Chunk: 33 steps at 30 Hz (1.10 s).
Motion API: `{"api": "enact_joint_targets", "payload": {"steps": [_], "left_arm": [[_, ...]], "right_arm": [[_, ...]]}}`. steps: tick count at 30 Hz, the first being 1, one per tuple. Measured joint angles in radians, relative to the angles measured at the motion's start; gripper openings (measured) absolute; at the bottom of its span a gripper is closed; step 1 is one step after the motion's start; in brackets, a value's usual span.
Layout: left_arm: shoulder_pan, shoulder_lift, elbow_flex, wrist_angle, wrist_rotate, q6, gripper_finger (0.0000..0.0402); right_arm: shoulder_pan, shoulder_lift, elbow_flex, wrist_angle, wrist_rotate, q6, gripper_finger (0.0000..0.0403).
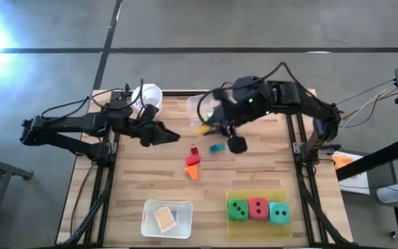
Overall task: Pick & Place Toys
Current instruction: Put the yellow game piece into the transparent bin
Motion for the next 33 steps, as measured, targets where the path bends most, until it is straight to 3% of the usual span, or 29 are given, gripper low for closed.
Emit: {"api": "enact_joint_targets", "payload": {"steps": [8, 13, 22, 33], "left_arm": [[0.019, -0.05, -0.002, -0.399, -0.244, 0.02, 0.0297], [0.02, -0.055, -0.002, -0.527, -0.286, 0.006, 0.0297], [0.019, -0.058, -0.002, -0.539, -0.287, 0.018, 0.0297], [0.019, -0.073, -0.002, -0.539, -0.287, 0.025, 0.0297]], "right_arm": [[-0.167, -0.032, 0.0, -0.057, 0.156, 0.148, 0.008], [-0.297, -0.016, -0.008, -0.164, 0.186, 0.315, 0.008], [-0.489, 0.075, -0.182, -0.286, 0.125, 0.489, 0.008], [-0.508, 0.074, -0.477, -0.154, 0.04, 0.561, 0.008]]}}
